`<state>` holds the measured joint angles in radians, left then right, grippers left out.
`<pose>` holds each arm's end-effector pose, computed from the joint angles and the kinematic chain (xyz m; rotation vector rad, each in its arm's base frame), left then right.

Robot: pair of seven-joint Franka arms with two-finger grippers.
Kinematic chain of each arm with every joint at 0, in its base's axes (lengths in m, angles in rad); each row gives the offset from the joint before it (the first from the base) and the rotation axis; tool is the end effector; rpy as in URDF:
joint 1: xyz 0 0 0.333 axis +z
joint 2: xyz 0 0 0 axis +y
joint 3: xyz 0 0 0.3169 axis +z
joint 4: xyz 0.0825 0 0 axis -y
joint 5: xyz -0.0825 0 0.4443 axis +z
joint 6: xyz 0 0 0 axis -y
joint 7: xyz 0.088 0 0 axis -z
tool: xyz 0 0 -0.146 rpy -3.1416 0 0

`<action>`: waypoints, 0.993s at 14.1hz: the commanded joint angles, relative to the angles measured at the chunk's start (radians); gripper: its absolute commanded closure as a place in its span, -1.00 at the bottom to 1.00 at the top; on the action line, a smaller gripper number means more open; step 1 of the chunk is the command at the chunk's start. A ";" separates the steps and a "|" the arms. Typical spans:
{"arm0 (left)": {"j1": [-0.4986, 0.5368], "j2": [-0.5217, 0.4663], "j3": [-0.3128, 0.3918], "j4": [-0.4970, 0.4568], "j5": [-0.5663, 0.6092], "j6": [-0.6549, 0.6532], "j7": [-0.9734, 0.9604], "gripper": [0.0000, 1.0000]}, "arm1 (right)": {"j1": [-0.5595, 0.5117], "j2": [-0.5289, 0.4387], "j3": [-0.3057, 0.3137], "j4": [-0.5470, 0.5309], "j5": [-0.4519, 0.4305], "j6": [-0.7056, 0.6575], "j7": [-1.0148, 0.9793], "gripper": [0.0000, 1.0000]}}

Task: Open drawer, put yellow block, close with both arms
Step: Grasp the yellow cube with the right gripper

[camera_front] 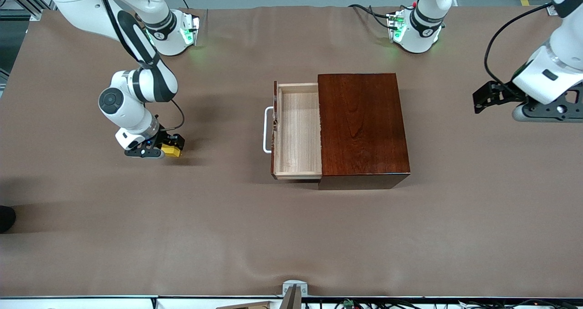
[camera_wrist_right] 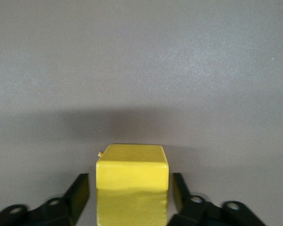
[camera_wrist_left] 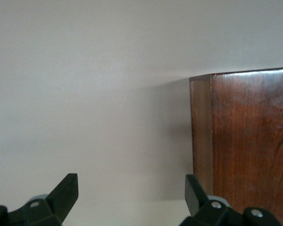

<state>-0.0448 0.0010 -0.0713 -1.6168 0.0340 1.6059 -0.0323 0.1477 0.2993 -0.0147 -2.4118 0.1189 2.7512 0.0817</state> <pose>0.6132 -0.0666 0.5644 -3.1041 0.1323 0.0145 0.5221 0.0661 0.0998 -3.0927 0.0882 -0.0548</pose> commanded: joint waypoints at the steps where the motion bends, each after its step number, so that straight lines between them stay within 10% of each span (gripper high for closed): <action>1: 0.008 -0.025 0.018 0.005 -0.051 -0.053 0.038 -1.00 | 0.003 -0.009 -0.001 0.019 0.022 -0.008 0.007 1.00; 7: 0.013 -0.018 0.012 0.006 -0.062 -0.041 0.020 -1.00 | -0.006 -0.227 -0.008 0.228 0.021 -0.498 0.027 1.00; 14: 0.008 0.005 0.010 0.015 -0.075 -0.026 0.002 -1.00 | -0.019 -0.218 -0.008 0.709 0.005 -1.051 0.102 1.00</action>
<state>-0.0475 -0.0068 -0.0580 -1.6157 -0.0096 1.5733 -0.0218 0.1252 0.0429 -0.0360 -1.8011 0.1296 1.7540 0.1247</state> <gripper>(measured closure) 0.000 0.445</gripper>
